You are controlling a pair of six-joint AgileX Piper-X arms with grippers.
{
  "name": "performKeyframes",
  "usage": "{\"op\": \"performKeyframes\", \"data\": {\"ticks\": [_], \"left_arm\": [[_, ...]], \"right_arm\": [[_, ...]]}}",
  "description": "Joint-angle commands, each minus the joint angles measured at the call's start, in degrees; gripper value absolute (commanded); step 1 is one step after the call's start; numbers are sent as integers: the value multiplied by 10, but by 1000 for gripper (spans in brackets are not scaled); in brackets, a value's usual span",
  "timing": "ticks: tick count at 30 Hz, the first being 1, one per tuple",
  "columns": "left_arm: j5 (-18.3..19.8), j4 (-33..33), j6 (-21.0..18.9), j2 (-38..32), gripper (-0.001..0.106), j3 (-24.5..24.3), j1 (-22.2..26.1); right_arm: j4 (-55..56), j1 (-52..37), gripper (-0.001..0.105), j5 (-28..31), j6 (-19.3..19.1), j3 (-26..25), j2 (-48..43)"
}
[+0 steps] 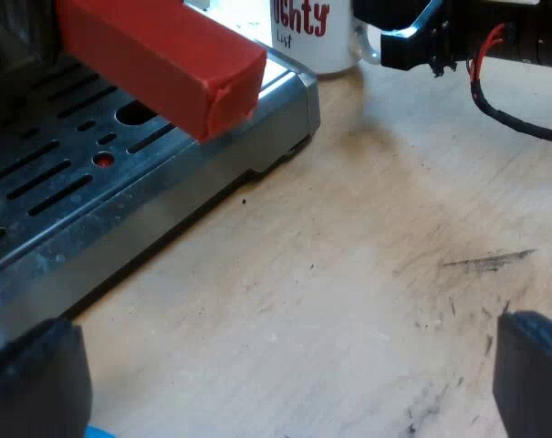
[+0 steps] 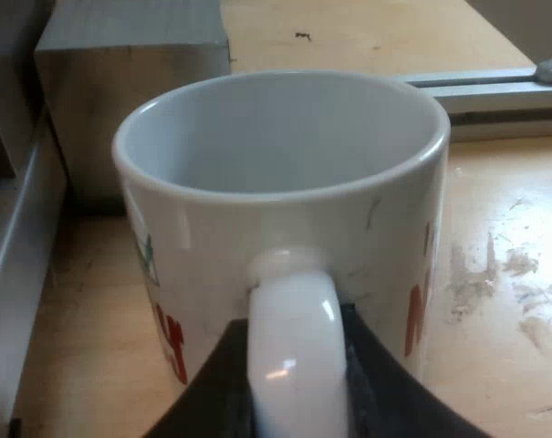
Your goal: Remove mug from coffee machine
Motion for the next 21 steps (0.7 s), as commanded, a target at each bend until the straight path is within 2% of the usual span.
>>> {"op": "performKeyframes", "data": {"ticks": [1, 13, 18, 20, 21], "left_arm": [[-3, -12, 1, 0, 90, -1, -2], [-3, -12, 1, 0, 90, -1, -2], [-3, -12, 1, 0, 90, -1, -2], [-3, -12, 1, 0, 90, -1, -2], [-3, -12, 1, 0, 90, -1, -2]], "right_arm": [[-30, -14, 0, -34, -6, -8, -1], [-27, -36, 0, -47, -6, -10, 2], [-27, -36, 21, -49, -7, -10, 2], [-25, -36, 45, -49, -7, -10, 2], [-25, -36, 46, -49, -7, -10, 2]]}}
